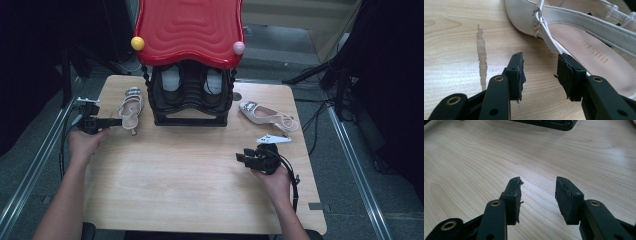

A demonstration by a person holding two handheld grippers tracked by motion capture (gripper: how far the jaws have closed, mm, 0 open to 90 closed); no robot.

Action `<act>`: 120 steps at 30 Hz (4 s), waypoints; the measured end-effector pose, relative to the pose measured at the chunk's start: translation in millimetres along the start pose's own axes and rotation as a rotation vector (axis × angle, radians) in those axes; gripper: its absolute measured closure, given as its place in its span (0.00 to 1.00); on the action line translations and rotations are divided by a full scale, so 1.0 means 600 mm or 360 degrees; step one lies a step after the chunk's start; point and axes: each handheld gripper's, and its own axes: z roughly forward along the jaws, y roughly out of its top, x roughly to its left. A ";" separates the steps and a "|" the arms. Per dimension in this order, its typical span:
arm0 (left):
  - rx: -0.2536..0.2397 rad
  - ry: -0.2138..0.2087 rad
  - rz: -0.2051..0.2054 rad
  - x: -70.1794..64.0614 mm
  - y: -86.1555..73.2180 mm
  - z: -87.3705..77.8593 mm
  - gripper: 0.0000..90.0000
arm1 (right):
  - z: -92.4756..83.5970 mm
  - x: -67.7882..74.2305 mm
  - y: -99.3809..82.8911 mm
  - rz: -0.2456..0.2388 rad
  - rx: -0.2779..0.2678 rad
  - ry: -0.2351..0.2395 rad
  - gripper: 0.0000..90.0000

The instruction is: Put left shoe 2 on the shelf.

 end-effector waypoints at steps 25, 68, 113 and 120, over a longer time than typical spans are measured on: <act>-0.0038 0.0046 0.0027 -0.024 0.096 -0.023 0.61 | 0.002 0.001 0.000 0.0008 0.0008 0.0003 0.62; 0.0096 0.0322 -0.0130 -0.016 0.093 0.068 0.93 | 0.003 0.004 0.000 -0.0007 0.0012 0.0001 0.62; -0.0201 0.0134 -0.0097 -0.134 0.256 -0.191 0.94 | 0.020 0.013 0.026 -0.0078 0.0000 0.0036 0.62; -0.0238 0.0102 -0.0056 -0.161 0.285 -0.228 0.94 | 0.021 0.018 0.026 -0.0130 0.0019 -0.0003 0.62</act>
